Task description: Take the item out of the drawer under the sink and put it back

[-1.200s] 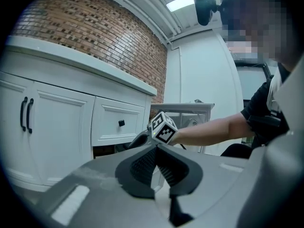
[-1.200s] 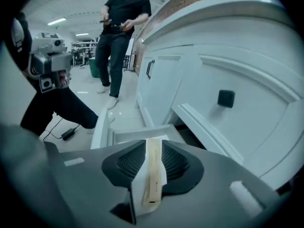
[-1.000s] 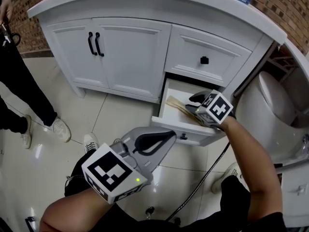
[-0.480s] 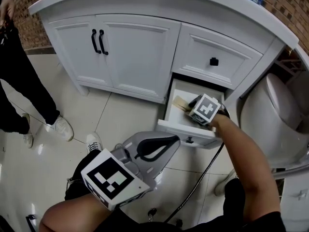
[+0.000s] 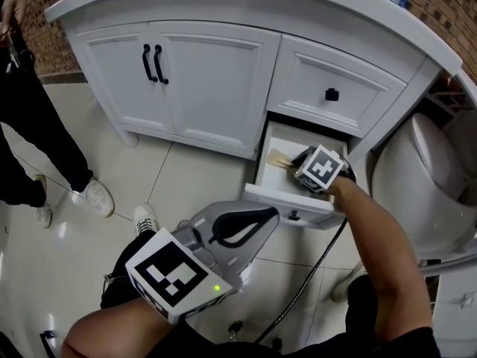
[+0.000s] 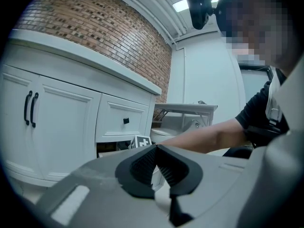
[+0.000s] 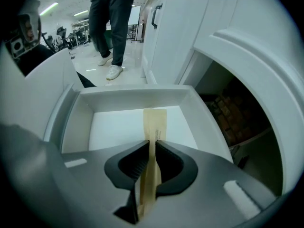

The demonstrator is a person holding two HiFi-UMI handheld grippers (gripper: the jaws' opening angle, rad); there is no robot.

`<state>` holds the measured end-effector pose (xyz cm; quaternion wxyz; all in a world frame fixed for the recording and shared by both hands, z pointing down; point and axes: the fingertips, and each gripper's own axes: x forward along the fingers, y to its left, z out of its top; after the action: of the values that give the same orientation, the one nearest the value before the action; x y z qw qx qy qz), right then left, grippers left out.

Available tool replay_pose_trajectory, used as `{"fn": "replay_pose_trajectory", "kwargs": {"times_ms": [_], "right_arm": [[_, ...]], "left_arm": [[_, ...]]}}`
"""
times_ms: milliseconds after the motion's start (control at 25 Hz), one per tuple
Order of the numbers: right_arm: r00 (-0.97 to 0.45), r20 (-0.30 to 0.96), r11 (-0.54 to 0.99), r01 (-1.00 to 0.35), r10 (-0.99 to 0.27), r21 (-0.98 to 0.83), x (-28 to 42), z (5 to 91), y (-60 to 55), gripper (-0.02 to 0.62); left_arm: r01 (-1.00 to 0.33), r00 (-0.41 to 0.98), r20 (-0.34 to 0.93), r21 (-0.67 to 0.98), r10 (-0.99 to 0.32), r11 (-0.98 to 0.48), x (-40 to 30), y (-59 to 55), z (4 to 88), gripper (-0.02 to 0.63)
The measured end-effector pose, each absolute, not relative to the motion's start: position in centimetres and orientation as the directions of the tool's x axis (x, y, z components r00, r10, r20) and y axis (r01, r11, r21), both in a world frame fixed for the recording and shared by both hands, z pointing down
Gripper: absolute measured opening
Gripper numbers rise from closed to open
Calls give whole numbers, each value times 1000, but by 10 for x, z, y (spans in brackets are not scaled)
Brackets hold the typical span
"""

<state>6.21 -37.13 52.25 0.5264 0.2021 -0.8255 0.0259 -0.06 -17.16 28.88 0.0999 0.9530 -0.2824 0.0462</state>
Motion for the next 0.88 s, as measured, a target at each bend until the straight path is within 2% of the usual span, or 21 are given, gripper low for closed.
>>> {"fn": "replay_pose_trajectory", "kwargs": {"times_ms": [160, 480, 640, 880], "right_arm": [[-329, 866, 894, -376, -376, 245, 75, 512, -377, 41], [-358, 818, 870, -384, -450, 311, 75, 466, -366, 38], [-316, 777, 818, -409, -544, 406, 90, 432, -363, 37], [-441, 642, 760, -527, -627, 381, 94, 366, -331, 37]], "left_arm": [[-554, 832, 142, 162, -536, -817, -2, -170, 289, 5], [-569, 822, 146, 148, -551, -809, -9, -163, 290, 5], [-569, 822, 129, 142, -555, -810, -9, -158, 289, 5], [-543, 840, 112, 136, -531, -829, -2, -143, 286, 5]]}}
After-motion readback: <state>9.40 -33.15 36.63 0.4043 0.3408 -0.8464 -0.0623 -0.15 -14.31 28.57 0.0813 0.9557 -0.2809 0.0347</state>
